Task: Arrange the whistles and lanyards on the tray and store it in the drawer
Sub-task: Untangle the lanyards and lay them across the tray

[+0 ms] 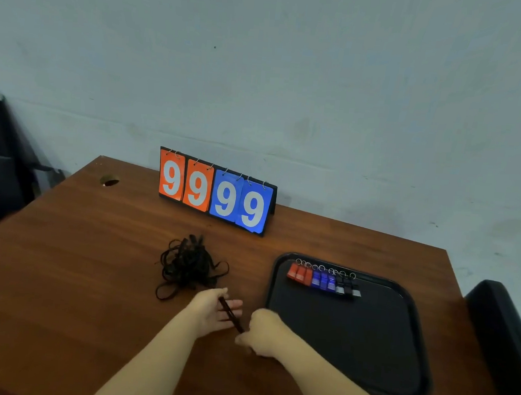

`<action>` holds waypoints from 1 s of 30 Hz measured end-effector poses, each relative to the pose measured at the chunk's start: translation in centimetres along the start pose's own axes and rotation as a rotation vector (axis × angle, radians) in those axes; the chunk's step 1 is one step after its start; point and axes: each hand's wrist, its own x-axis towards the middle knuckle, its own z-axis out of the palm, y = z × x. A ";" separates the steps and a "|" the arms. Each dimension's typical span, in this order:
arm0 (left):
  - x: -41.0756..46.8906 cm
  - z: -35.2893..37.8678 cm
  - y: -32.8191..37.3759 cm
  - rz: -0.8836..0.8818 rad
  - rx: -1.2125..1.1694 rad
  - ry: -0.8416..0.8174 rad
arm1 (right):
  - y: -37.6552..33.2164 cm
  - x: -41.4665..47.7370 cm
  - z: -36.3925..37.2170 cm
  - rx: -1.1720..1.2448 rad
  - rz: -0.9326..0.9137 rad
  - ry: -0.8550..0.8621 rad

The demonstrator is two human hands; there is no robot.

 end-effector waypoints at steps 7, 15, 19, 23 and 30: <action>2.0 -0.3 4.4 0.156 -0.425 0.211 | 1.8 -2.3 -2.1 0.253 -0.079 -0.154; 1.4 -2.2 5.8 0.165 -0.040 0.191 | 6.0 -2.8 -6.8 0.292 -0.097 0.098; 0.9 -1.5 5.1 0.199 -0.197 0.200 | 6.2 -2.7 -7.1 0.226 -0.148 0.206; 0.9 -1.7 5.1 0.176 -0.354 0.336 | 5.8 -2.3 -6.3 0.172 -0.145 0.273; -0.2 -3.8 6.5 0.076 -0.340 0.251 | 7.0 -3.1 -7.5 0.273 -0.132 0.276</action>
